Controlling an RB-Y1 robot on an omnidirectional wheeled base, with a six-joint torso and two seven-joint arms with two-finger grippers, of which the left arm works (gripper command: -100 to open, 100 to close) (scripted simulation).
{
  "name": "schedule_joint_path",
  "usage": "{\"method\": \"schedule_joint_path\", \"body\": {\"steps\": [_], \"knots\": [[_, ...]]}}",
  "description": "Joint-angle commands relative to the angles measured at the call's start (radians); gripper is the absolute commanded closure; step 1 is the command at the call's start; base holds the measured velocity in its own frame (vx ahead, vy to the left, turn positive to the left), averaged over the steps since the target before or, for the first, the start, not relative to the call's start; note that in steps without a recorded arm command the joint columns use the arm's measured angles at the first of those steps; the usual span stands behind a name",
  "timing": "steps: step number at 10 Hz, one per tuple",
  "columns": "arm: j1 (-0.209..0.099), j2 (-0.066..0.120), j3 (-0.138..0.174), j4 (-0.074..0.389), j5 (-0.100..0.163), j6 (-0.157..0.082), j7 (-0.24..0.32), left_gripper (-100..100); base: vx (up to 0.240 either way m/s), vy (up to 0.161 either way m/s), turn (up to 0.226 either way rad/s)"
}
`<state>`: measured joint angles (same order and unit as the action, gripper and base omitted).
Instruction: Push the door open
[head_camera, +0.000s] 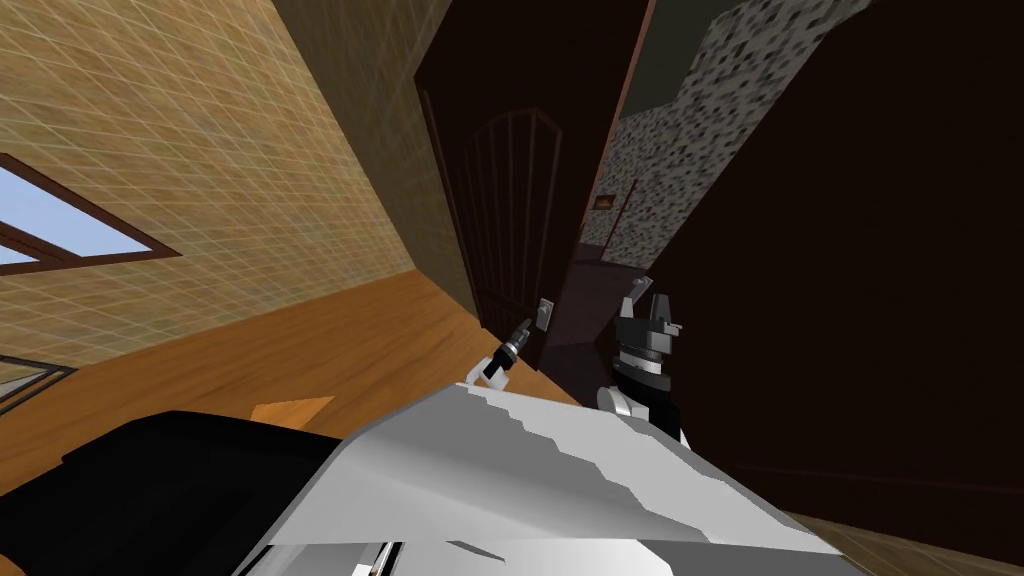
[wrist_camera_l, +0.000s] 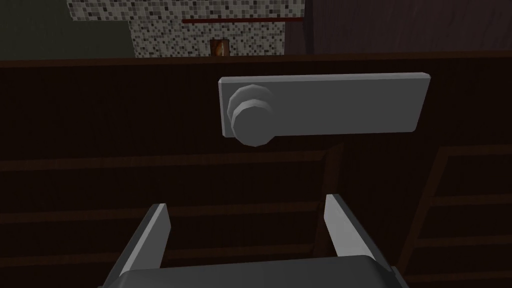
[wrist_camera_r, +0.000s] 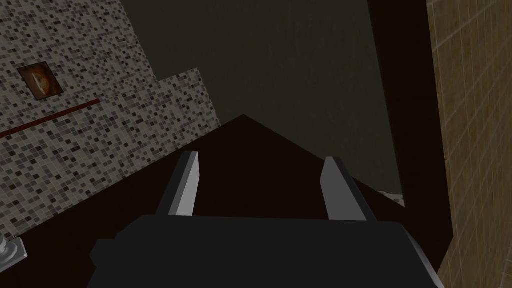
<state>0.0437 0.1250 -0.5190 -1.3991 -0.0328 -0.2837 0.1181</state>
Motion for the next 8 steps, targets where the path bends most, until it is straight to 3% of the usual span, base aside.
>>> {"method": "schedule_joint_path", "body": {"steps": [1, 8], "knots": [[-0.005, -0.005, 0.005, 0.010, 0.001, -0.003, -0.001, -100, 0.160, -0.046, -0.035], [-0.028, -0.027, 0.027, 0.056, 0.003, -0.014, -0.006, -100, 0.159, -0.105, -0.030]]}}
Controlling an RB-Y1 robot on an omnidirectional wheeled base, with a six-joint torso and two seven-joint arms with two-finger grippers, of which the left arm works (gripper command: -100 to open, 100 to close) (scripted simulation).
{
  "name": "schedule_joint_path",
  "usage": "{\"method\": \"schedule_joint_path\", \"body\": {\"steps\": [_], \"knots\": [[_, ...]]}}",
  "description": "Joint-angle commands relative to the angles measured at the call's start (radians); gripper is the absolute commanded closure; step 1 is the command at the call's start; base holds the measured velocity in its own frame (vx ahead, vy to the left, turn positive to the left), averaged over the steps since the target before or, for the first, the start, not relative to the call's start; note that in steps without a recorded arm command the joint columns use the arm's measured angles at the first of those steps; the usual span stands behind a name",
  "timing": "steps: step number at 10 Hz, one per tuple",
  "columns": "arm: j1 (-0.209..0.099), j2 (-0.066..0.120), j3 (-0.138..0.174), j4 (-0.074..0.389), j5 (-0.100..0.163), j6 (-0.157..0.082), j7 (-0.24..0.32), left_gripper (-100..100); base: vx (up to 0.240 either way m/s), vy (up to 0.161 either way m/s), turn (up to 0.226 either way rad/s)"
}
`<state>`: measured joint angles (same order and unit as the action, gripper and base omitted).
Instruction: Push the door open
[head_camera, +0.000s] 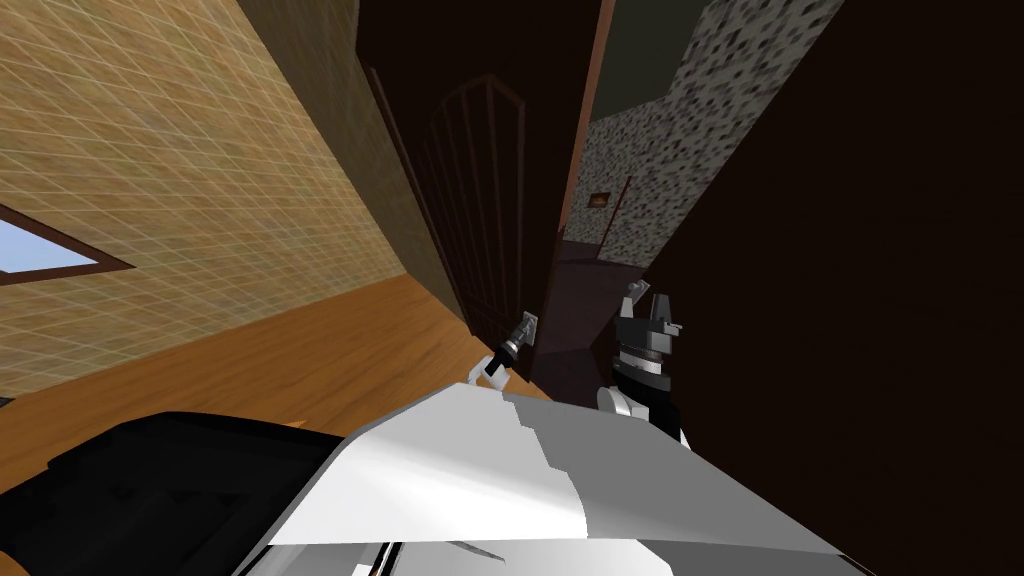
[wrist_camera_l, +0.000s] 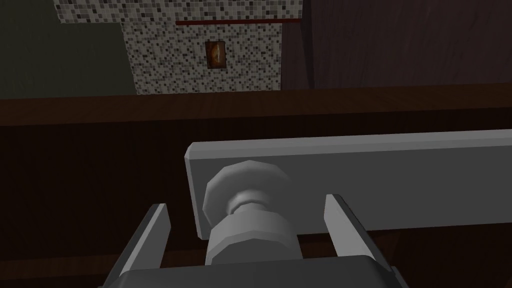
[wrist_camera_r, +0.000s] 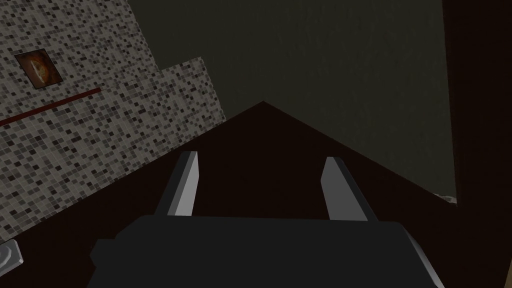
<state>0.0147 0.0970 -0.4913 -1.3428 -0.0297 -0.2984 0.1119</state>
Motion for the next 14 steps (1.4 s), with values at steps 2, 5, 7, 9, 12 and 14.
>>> {"method": "schedule_joint_path", "body": {"steps": [2, 5, 7, 9, 12, 14], "knots": [[0.001, 0.001, 0.000, -0.001, 0.000, 0.001, 0.000, 100, -0.018, 0.012, -0.008], [0.001, 0.001, 0.000, -0.001, 0.000, 0.001, 0.000, 100, -0.004, 0.004, -0.006], [-0.009, -0.002, 0.016, 0.006, 0.000, 0.001, -0.006, 100, 0.032, -0.039, 0.017], [-0.012, -0.003, 0.028, 0.011, 0.000, 0.001, -0.010, 100, 0.121, -0.116, 0.051], [-0.024, -0.009, 0.067, 0.029, 0.001, 0.001, -0.024, 100, 0.152, -0.145, 0.050], [-0.029, -0.012, 0.086, 0.037, 0.002, 0.001, -0.030, 100, 0.142, -0.119, 0.043]]}}
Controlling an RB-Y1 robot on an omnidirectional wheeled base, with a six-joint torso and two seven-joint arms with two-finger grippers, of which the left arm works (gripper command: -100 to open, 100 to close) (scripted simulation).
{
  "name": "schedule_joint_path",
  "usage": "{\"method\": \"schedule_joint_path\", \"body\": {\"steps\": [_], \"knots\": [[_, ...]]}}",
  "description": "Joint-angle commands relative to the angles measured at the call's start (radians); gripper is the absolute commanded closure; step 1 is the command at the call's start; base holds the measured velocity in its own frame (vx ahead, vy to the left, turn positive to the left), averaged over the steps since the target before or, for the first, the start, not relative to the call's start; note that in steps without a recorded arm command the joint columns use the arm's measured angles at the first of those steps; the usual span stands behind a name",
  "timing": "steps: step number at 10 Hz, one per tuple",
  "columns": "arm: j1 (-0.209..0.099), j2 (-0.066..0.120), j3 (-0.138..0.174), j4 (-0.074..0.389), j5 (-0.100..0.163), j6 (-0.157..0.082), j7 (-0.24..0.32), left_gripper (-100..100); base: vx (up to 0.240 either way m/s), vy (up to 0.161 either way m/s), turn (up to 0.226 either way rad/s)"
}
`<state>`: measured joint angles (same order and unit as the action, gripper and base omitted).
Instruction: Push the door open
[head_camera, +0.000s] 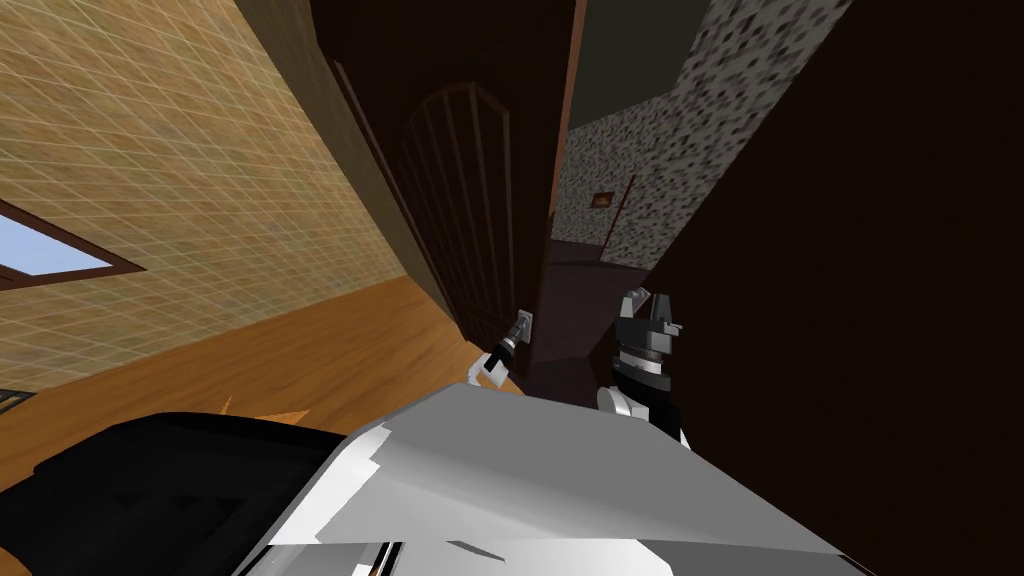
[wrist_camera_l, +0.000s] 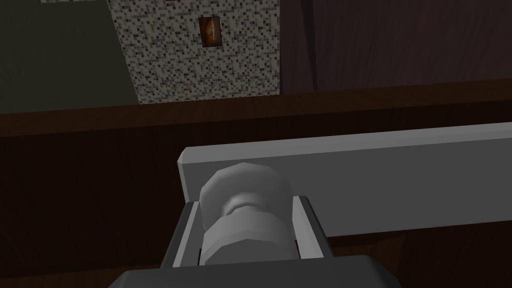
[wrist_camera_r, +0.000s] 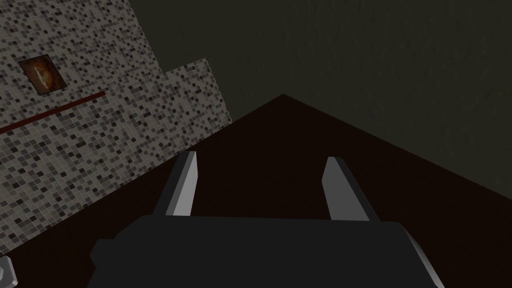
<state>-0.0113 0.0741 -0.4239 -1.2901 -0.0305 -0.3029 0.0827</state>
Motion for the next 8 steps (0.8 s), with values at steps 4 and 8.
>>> {"method": "schedule_joint_path", "body": {"steps": [4, 8], "knots": [[-0.015, 0.001, 0.061, 0.004, 0.004, 0.006, -0.015, 100, 0.087, -0.101, 0.053], [-0.028, -0.013, 0.105, 0.024, 0.005, 0.006, -0.031, 100, 0.085, -0.102, 0.058]]}}
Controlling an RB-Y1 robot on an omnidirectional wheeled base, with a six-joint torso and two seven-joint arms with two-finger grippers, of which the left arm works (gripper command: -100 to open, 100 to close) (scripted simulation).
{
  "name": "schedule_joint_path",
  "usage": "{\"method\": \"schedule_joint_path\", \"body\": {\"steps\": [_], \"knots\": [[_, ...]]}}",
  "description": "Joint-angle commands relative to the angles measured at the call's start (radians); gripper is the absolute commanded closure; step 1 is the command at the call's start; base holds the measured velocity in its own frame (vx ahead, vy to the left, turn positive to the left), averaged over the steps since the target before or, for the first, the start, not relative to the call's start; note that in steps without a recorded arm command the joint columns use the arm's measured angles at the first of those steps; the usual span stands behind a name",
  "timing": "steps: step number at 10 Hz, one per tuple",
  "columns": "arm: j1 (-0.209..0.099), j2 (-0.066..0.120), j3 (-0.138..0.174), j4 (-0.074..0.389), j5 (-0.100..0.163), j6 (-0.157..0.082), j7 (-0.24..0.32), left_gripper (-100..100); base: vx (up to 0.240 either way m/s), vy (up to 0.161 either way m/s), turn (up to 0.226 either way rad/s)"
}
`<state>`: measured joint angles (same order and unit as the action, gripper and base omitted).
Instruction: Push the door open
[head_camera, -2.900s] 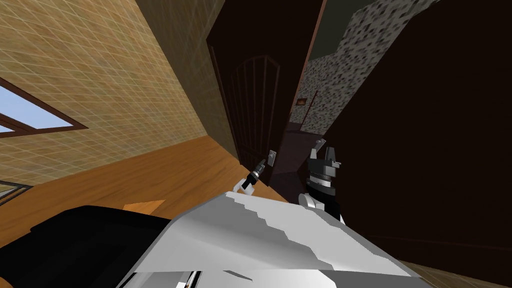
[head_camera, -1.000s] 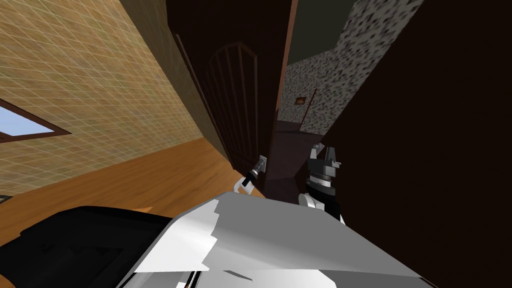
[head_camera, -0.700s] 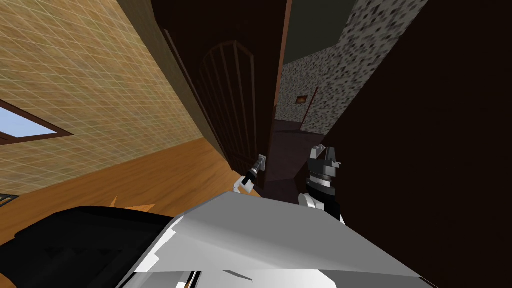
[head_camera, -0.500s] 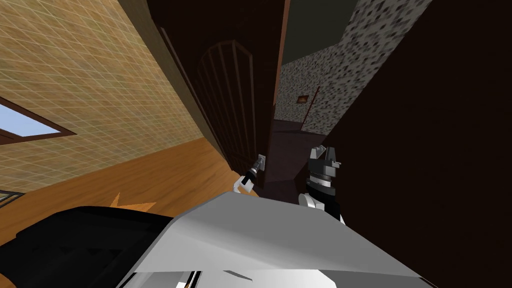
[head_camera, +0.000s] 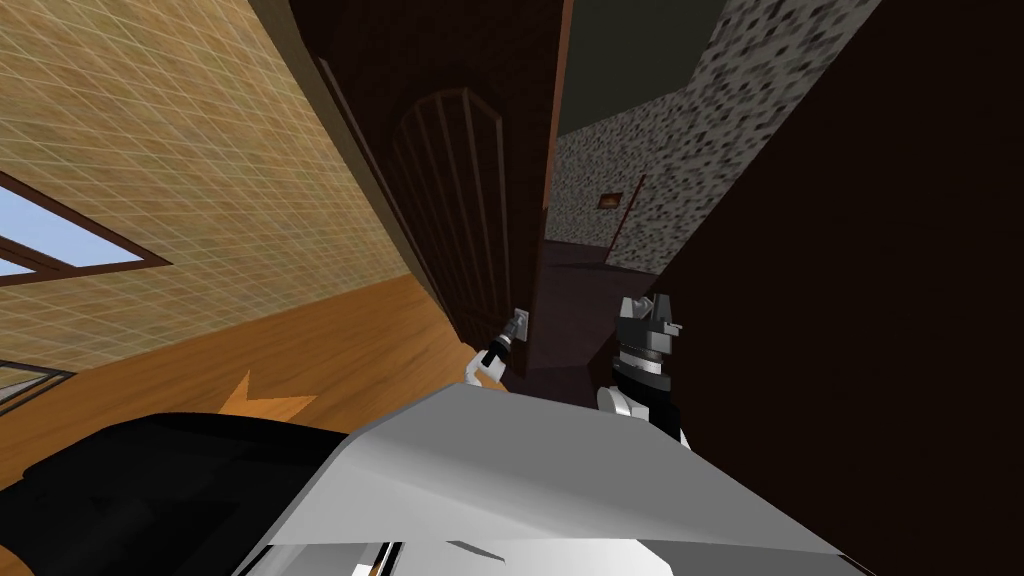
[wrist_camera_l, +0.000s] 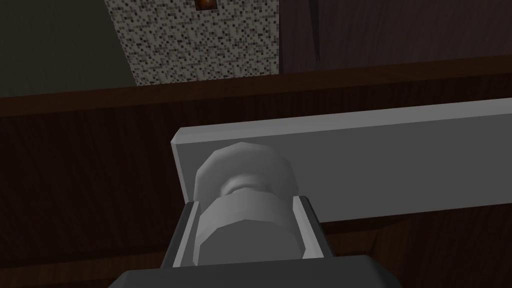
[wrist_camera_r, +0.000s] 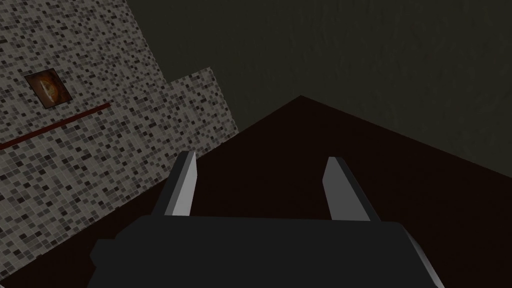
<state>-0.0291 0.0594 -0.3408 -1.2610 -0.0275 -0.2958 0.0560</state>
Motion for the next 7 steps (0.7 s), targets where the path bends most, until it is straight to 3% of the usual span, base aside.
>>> {"method": "schedule_joint_path", "body": {"steps": [1, 7], "knots": [[-0.013, -0.002, 0.033, 0.000, 0.002, -0.001, -0.008, 100, 0.094, -0.092, 0.042], [-0.032, -0.031, 0.100, 0.030, 0.003, -0.001, -0.031, 100, 0.092, -0.108, 0.060]]}}
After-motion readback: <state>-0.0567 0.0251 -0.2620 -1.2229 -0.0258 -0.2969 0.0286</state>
